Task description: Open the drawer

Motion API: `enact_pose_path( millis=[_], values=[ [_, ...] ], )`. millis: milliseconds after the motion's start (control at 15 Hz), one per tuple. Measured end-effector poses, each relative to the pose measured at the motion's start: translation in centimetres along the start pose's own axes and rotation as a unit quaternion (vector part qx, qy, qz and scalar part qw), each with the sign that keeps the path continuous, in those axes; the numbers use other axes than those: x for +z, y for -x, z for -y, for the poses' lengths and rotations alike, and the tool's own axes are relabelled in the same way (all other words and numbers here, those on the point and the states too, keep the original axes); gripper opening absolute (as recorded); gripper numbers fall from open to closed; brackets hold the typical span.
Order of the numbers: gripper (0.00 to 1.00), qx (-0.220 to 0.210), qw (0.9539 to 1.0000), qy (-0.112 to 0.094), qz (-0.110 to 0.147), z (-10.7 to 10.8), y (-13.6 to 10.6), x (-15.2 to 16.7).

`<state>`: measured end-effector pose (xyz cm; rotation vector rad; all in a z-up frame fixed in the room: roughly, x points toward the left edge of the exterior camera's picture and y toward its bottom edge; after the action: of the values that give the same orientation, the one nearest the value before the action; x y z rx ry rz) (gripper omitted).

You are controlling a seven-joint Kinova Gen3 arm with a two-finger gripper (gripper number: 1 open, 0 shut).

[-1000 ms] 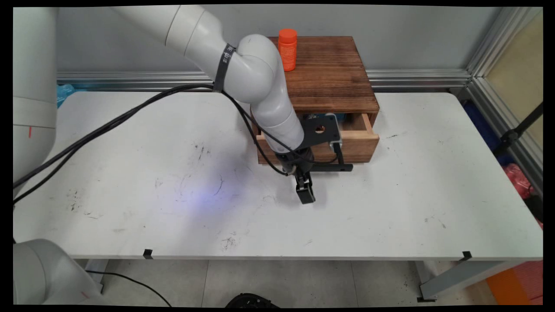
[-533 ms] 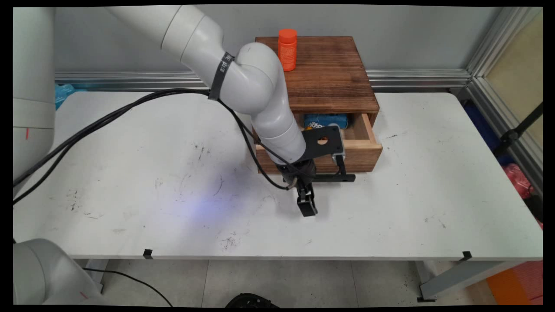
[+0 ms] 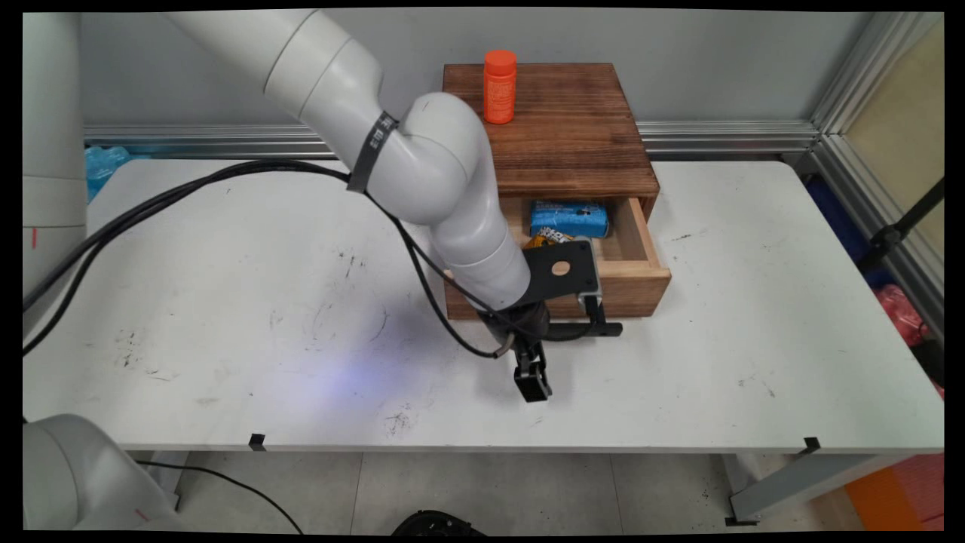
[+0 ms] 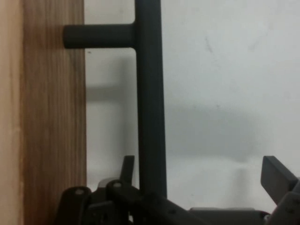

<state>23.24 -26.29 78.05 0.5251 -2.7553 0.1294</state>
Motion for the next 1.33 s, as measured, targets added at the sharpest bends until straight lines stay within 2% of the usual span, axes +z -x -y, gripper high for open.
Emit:
enact_pose_path(
  millis=[733, 1333],
  values=[
    [1.00, 0.000, 0.9999, 0.010, -0.011, -4.8, 0.3, -0.7],
    [1.00, 0.008, 0.9996, 0.018, -0.018, -7.9, 0.3, -1.4]
  ],
)
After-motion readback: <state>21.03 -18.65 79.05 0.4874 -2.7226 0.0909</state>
